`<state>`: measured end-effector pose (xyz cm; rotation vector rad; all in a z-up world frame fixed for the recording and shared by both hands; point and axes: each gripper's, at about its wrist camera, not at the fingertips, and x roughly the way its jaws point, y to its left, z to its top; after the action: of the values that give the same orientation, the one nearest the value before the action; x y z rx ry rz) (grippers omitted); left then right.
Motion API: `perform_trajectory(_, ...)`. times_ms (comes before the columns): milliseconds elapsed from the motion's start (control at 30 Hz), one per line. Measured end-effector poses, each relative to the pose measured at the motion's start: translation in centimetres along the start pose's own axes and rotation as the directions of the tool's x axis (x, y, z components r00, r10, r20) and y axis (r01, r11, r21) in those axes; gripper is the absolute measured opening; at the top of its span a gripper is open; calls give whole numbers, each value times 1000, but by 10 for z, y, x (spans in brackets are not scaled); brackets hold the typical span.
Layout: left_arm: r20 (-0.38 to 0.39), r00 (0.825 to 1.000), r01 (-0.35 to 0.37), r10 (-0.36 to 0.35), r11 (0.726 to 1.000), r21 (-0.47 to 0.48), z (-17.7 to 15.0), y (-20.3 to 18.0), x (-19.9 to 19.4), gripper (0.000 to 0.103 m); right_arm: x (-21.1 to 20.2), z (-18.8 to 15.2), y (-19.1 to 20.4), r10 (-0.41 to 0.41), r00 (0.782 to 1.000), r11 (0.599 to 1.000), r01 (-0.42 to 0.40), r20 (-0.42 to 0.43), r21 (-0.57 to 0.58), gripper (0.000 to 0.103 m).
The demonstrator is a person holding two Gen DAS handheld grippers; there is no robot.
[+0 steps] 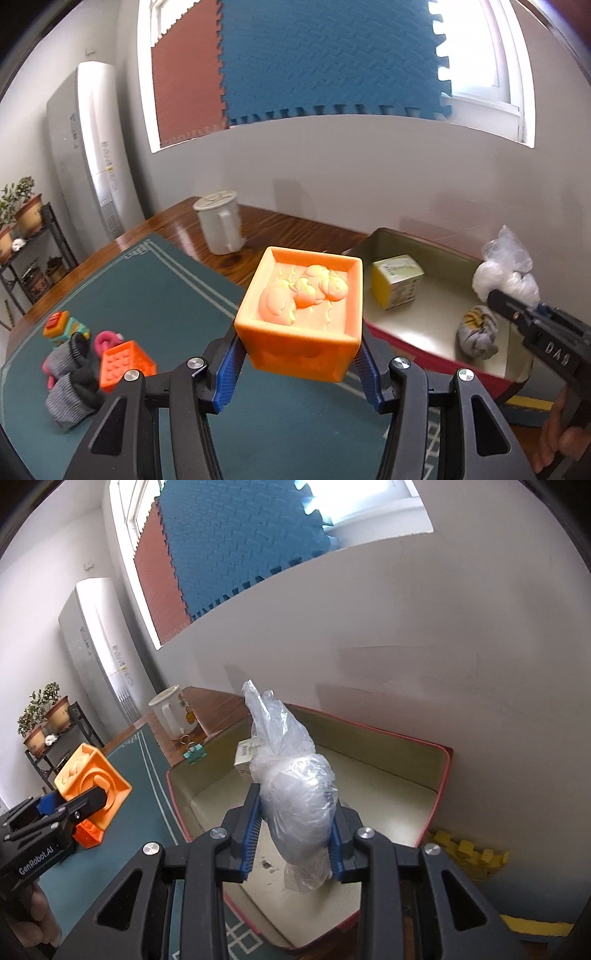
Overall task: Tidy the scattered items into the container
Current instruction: 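Carry both items to the red tin box and release them inside, then move both tools back over the table toward the grey gloves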
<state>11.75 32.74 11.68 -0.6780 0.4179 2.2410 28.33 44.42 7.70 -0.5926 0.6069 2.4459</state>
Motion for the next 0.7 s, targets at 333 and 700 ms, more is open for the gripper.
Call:
perform_trajectory(333, -6, 993, 120, -120, 993, 12, 23, -29, 17, 56, 3, 5, -13, -10, 1000, 1000, 10, 6, 7, 34)
perform_trajectory(700, 16, 979, 202, -202, 979, 10, 35, -38, 16, 70, -2, 12, -13, -26, 999, 1000, 26, 31, 3, 34)
